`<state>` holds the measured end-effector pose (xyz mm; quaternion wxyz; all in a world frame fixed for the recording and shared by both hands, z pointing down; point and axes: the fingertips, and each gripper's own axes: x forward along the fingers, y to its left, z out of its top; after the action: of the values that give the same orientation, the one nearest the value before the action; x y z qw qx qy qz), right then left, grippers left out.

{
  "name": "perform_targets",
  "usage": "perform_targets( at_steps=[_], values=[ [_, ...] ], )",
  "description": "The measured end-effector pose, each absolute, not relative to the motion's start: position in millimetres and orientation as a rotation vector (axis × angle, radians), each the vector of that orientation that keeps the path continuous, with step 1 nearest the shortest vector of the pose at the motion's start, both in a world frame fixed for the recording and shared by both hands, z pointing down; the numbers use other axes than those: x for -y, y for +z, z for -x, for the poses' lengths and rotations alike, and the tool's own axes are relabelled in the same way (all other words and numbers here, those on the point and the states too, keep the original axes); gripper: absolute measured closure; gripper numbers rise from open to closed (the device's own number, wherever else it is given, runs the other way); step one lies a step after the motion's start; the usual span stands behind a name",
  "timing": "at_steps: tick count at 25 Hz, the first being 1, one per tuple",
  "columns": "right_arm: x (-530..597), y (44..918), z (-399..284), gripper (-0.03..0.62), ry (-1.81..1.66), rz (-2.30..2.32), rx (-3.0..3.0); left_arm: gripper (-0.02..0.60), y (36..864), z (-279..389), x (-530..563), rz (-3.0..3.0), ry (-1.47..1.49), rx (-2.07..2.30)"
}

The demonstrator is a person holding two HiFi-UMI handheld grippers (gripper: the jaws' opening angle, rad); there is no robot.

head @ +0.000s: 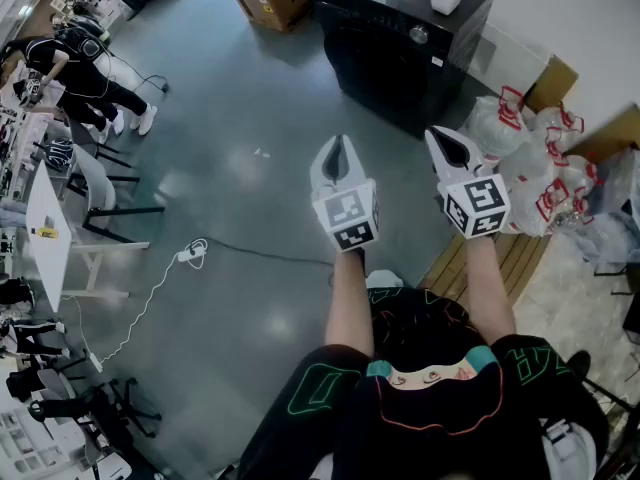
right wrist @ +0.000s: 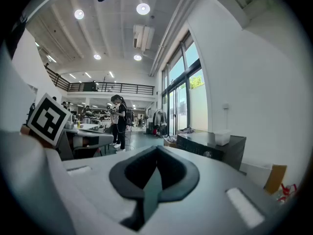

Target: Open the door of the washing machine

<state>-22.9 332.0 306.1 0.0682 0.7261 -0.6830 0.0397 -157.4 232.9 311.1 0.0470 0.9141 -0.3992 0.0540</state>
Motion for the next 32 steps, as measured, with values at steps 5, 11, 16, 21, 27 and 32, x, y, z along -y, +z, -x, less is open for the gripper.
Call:
perform_targets(
  at_steps=[5,11,16,21,27,32],
  values=[
    [-309,283,48,0.591,0.162,-2.253,2.022,0.571,291,191,-208,-2.779,0.17,1.203],
    [-292,256,48,0.591,0.146,-2.307,1.977,0.571,261,210,-192,-2.815,0.098,1.167],
    [-275,240,53,0.591,0.11,-2.275,2.012,0.571,250,212,-186,-2.842,0.079,1.076],
    [-258,242,57,0.591,0.134,-2.241,2.037,0.571,255,225,-168,-2.818,0.112,1.149],
    [-223,274,16,0.591,0.25,-2.295,2.021,0.571,280,210,-135,-2.794,0.21,1.183],
    [-153,295,20,0.591,0.333,-2.246,2.11,0.571,298,225,-69,-2.683,0.288,1.319]
  ],
)
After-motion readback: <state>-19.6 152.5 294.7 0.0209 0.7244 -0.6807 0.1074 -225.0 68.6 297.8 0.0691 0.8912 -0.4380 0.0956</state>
